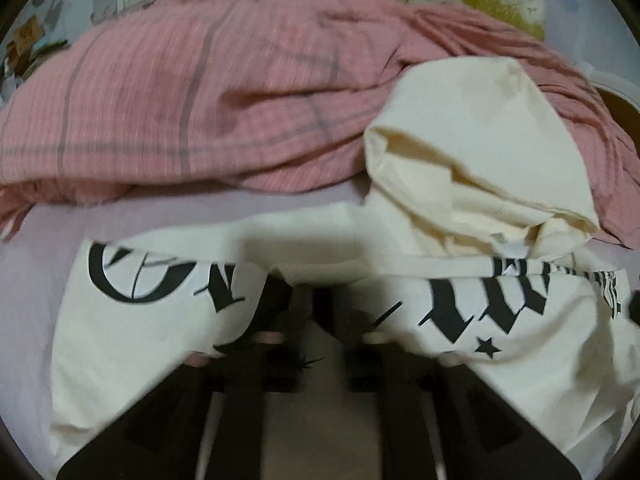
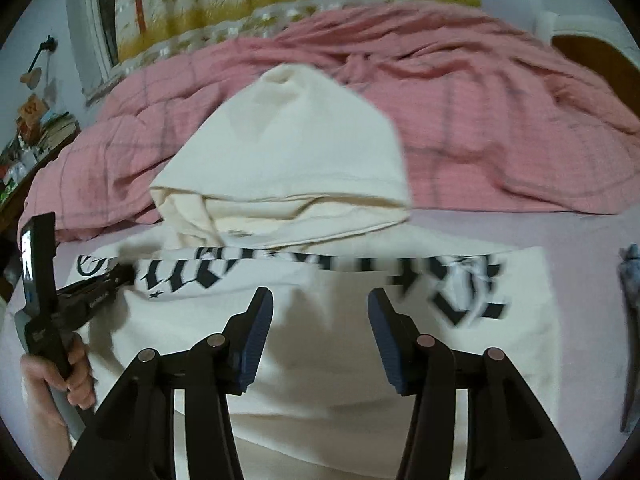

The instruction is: Fold large clothes

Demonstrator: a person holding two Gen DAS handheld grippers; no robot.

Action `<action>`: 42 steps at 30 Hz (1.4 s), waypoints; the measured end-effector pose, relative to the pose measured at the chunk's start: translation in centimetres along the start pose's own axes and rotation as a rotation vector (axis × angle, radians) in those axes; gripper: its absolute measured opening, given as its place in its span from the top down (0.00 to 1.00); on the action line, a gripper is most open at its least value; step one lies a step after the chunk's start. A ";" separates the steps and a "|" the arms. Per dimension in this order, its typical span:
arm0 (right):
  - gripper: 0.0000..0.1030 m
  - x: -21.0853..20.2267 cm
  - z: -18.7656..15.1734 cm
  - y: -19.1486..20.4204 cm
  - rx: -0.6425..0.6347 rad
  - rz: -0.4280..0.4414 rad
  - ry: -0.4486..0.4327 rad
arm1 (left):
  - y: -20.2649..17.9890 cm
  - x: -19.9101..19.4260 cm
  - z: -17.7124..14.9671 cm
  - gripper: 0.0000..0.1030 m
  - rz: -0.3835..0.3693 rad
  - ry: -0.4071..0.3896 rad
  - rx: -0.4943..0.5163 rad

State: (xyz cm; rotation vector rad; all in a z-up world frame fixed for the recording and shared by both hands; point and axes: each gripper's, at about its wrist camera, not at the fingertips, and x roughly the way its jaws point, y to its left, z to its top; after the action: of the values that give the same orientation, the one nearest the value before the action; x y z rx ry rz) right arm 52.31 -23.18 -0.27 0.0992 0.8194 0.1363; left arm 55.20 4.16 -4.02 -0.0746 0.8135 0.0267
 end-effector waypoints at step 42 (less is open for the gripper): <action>0.60 12.9 16.7 0.0 -0.143 -0.264 -0.159 | 3.8 -3.6 2.2 0.07 -0.034 -0.191 -0.167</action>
State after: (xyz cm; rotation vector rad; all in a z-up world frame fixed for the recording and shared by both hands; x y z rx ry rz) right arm 73.25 -21.77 1.81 -0.1319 0.6550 -0.0620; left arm 54.09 8.15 -0.11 -0.2401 0.6177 0.0692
